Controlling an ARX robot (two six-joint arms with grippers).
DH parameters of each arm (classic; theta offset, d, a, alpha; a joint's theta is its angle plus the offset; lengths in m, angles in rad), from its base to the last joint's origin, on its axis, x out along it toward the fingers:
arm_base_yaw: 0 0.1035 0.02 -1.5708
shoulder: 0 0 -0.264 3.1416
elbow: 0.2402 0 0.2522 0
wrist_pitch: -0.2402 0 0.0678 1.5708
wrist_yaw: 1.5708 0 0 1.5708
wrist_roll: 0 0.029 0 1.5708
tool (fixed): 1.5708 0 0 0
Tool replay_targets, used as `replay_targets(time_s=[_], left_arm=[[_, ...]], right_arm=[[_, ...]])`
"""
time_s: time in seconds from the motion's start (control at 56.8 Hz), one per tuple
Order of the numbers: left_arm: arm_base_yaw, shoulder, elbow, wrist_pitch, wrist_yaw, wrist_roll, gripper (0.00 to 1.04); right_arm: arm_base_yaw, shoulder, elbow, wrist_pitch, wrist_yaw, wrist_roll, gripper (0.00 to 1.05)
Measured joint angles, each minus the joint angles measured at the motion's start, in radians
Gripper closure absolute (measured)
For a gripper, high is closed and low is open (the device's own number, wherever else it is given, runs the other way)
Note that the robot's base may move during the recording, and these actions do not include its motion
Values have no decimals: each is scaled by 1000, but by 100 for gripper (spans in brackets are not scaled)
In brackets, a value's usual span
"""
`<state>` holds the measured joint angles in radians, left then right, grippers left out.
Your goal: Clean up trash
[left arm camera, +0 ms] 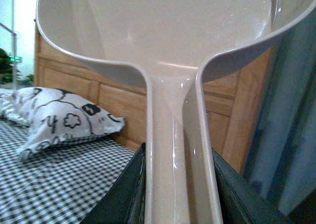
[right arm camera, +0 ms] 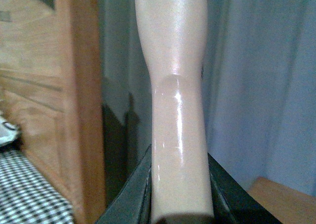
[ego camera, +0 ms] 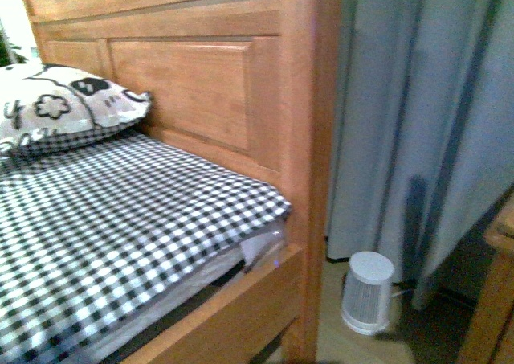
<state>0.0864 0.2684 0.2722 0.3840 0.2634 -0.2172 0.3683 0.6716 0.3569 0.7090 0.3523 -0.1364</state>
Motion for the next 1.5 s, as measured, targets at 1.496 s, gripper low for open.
replay_targets(time_s=[1.496], left_arm=[[93,882,447,-638,33,634,77]], right_arm=[[0,0,-2,0,-1,-6,84]])
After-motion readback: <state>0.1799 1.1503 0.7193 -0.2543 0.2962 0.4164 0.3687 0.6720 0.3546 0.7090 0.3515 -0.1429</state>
